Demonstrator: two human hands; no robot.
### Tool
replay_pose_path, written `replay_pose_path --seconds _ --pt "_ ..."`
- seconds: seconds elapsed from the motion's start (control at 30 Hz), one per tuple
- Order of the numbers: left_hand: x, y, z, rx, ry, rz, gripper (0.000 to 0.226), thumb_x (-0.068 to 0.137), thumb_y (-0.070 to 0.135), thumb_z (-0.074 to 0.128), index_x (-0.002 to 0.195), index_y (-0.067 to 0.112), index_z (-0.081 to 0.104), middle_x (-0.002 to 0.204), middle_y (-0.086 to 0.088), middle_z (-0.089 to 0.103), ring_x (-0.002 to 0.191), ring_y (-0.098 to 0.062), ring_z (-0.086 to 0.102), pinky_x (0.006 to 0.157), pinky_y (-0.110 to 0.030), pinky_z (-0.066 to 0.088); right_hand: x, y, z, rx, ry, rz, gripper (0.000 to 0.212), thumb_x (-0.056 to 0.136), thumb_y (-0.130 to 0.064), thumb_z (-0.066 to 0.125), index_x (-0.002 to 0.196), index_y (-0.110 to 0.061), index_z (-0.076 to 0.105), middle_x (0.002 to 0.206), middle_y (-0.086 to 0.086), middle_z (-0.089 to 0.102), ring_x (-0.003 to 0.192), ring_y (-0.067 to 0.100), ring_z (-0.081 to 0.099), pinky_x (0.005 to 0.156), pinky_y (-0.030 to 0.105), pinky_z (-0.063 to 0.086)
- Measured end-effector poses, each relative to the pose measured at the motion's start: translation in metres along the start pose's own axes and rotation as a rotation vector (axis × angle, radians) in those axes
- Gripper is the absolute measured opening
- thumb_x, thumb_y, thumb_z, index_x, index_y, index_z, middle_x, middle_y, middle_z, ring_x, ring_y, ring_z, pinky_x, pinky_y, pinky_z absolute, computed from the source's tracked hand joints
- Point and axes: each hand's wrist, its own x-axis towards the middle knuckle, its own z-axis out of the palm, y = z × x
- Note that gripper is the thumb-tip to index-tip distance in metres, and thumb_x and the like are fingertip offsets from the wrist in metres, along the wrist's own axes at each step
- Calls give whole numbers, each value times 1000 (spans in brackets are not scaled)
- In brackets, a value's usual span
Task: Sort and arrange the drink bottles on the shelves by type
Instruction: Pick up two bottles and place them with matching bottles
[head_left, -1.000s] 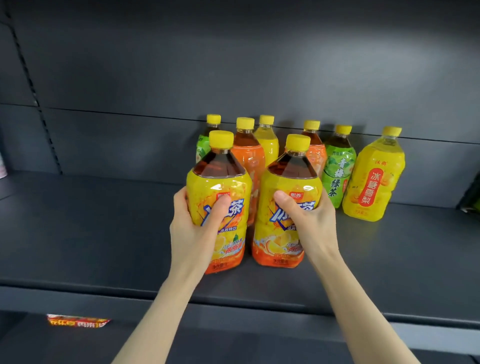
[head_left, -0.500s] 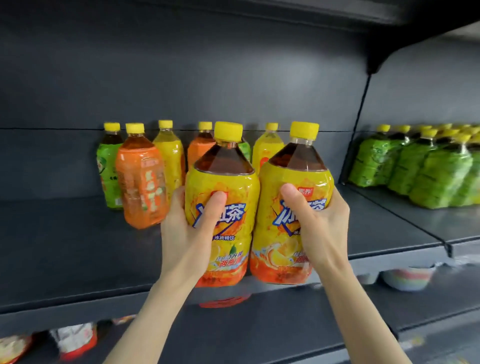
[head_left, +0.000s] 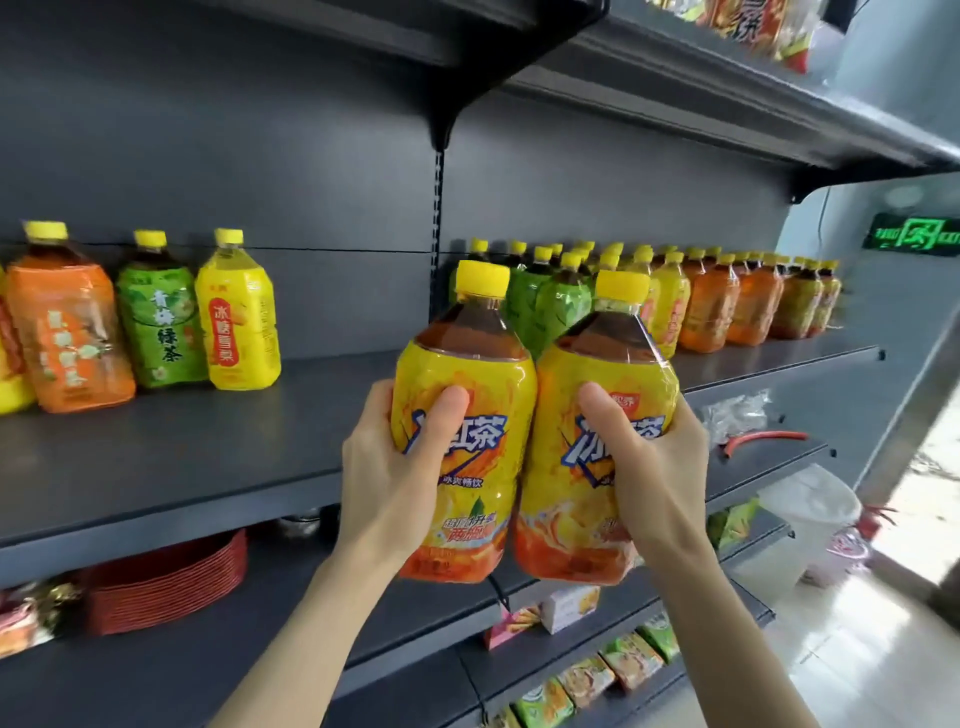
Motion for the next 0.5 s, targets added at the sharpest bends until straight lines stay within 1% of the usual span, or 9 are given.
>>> replay_pose_path --seconds 0.1,0.13,0.17,0.23,0.37,0.4,0.47,0.5 --pt "11 -5 55 -11 -39 3 46 63 67 53 90 30 57 82 22 70 75 1 68 59 -13 51 29 13 -44 -27 44 7 59 53 -62 72 94 -20 67 85 -1 74 78 16 72 71 38 58" --pt "15 -9 74 -11 -50 8 46 63 67 53 90 31 57 83 21 70 75 0 68 61 -15 52 40 18 -58 -32 58 8 59 52 -63 72 94 -21 67 85 0 74 78 17 72 73 42 59" --pt "20 -13 92 -15 -60 13 46 64 68 53 90 31 58 84 20 70 76 -1 68 62 -17 53 53 24 -71 -32 74 7 60 51 -64 72 93 -21 68 85 0 74 78 18 72 74 43 59" --pt "30 -26 129 -33 -77 21 46 65 67 53 93 31 59 86 17 71 79 -2 68 64 -18 53 79 38 -97 -29 110 -3 61 50 -65 71 93 -22 68 84 0 74 78 17 72 73 41 59" --pt "50 -61 209 -104 -127 16 48 67 66 54 100 32 60 92 15 71 84 -4 68 67 -18 54 135 73 -147 -30 137 -32 58 51 -63 71 93 -25 68 82 -4 75 74 11 72 63 26 57" --pt "57 -69 231 -111 -139 12 48 66 66 54 100 32 60 92 16 71 83 -3 68 66 -17 53 152 81 -159 -36 145 -32 57 51 -62 71 94 -24 68 82 -4 75 74 11 72 62 25 57" --pt "75 -83 277 -120 -157 9 48 65 66 54 98 32 59 89 19 71 81 -1 68 64 -15 52 190 98 -183 -64 159 -30 61 51 -62 72 96 -22 67 83 -2 75 74 12 73 63 27 58" --pt "84 -90 300 -130 -164 8 48 65 66 54 99 32 60 90 18 71 81 -2 68 65 -17 53 208 105 -196 -81 169 -32 63 50 -63 72 97 -21 66 83 -2 75 74 12 73 63 29 58"
